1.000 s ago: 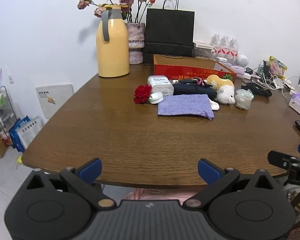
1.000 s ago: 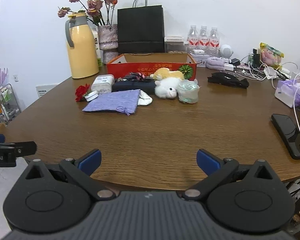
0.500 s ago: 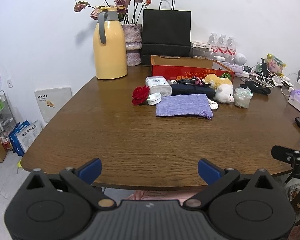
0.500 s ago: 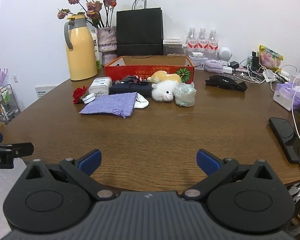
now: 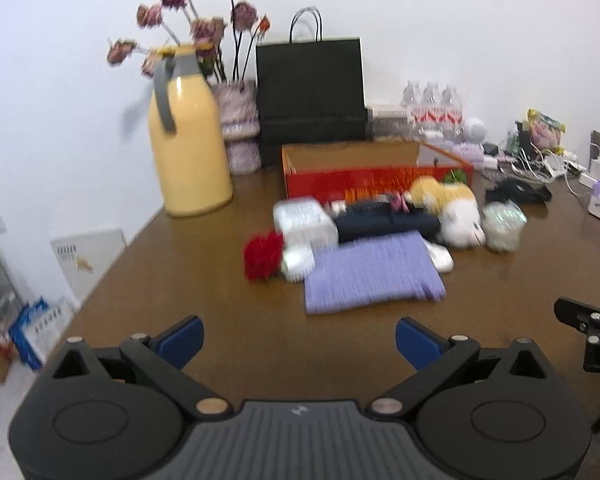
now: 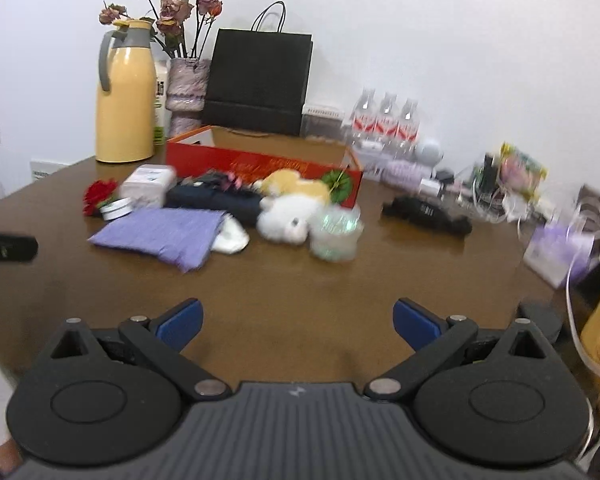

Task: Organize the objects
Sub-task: 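Grasp the white cotton-bud box with left tool while right tool grasps the plush toy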

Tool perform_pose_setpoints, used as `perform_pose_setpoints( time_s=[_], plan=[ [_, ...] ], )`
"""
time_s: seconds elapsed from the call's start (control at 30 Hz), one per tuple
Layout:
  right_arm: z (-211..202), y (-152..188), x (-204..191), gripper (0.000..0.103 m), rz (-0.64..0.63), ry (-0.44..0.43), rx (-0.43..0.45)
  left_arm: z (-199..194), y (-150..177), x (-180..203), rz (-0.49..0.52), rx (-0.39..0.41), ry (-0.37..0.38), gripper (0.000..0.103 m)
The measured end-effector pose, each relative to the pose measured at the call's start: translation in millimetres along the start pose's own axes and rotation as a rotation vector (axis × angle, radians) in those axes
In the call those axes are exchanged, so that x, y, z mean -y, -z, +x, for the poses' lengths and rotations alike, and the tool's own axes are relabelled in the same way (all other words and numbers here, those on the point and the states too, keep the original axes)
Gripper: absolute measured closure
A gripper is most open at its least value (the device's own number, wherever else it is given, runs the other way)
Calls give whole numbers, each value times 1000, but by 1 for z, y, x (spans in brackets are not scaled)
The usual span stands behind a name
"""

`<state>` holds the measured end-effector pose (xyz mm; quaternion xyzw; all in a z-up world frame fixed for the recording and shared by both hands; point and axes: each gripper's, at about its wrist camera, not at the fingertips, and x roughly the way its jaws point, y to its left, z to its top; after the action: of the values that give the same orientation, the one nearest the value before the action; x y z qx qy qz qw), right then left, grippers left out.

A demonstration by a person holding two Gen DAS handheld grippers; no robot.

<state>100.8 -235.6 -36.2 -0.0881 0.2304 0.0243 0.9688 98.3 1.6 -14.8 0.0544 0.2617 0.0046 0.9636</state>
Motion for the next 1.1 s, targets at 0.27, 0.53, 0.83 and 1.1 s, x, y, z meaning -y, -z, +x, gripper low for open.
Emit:
perform_pose_setpoints(
  time_s=[0.27, 0.53, 0.83, 1.1],
  plan=[
    [74, -42, 21, 5, 47, -56, -13, 81, -51, -13, -43, -13, 47, 2],
    [162, -90, 14, 35, 106, -118, -64, 185, -95, 9, 24, -117, 29, 10],
    [227, -83, 39, 42, 226, -89, -218, 224, -100, -12, -71, -172, 46, 17],
    [234, -85, 41, 57, 247, -94, -168, 234, -96, -19, -109, -203, 40, 40]
  ],
)
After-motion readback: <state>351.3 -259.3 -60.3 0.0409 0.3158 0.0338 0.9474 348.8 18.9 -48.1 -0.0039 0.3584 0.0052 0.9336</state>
